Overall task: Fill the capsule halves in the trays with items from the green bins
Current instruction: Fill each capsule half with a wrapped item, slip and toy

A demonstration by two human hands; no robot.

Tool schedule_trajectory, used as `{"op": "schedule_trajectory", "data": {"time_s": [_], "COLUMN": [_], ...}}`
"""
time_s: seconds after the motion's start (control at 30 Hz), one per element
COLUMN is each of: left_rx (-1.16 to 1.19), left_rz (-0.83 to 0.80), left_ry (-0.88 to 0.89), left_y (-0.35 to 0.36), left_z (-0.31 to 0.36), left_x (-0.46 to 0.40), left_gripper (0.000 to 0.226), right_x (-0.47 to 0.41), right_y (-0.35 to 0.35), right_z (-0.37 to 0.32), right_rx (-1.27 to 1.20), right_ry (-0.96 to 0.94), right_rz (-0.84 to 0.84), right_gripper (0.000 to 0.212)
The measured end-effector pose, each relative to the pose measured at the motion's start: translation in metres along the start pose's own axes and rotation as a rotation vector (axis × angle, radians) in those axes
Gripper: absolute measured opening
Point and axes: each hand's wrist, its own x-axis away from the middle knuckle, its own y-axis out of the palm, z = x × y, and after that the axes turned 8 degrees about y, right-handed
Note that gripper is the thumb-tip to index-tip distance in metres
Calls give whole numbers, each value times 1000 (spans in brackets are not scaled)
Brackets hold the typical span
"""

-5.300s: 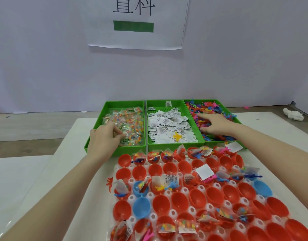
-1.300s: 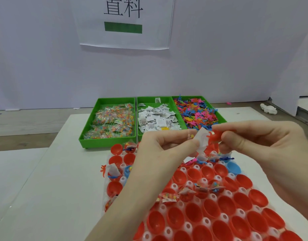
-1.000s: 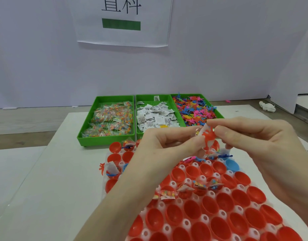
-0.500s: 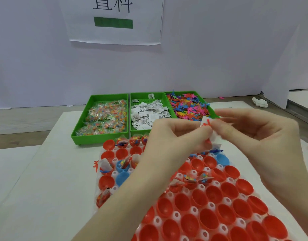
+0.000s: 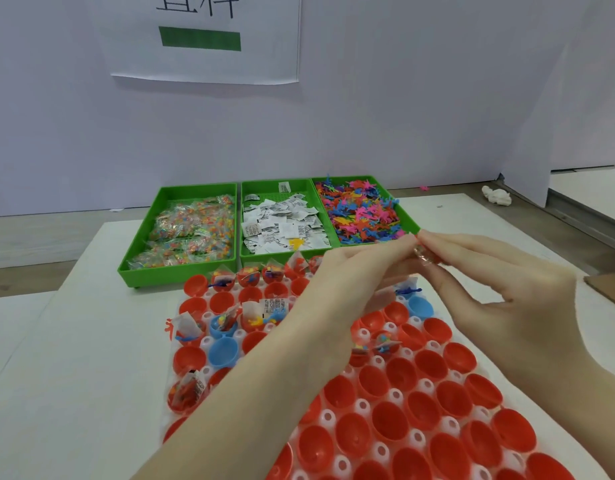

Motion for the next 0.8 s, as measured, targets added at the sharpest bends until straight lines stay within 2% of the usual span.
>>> {"op": "schedule_trajectory", "data": {"time_s": [0.07, 0.1, 0.23, 0.3, 0.37, 0.53, 0.67, 0.8], "left_rx": [-95, -227, -997, -1291, -1446, -1543, -1579, -1416], "left_rz": [-5, 7, -5, -88, -156, -186, -176, -20], "left_ry": [-20, 21, 367, 422, 461, 565, 582, 627], "left_y": [0, -1, -8, -9, -7, -4, -2, -6], "left_z": [-2, -7, -39, -52, -61, -67, -68, -58], "left_x": [-4, -6, -5, -5, -5, -8, -9, -9], "left_gripper": [25, 27, 26, 30, 35, 38, 40, 35], "right_x": [2, 3, 10, 15, 18, 22, 25, 21], "right_y": [1, 0, 3, 7, 9, 10, 13, 12], "right_z": [6, 9, 28, 37, 38, 34, 36, 36], "right_rx": [-45, -101, -412, -425, -390, -284, -136, -37], "right_ry": [76, 165, 649, 752, 781, 650, 535, 387], "right_rz": [-41, -71, -295, -403, -482, -577, -638, -755], "right_gripper": [24, 21, 30, 33, 32, 38, 23, 18]}}
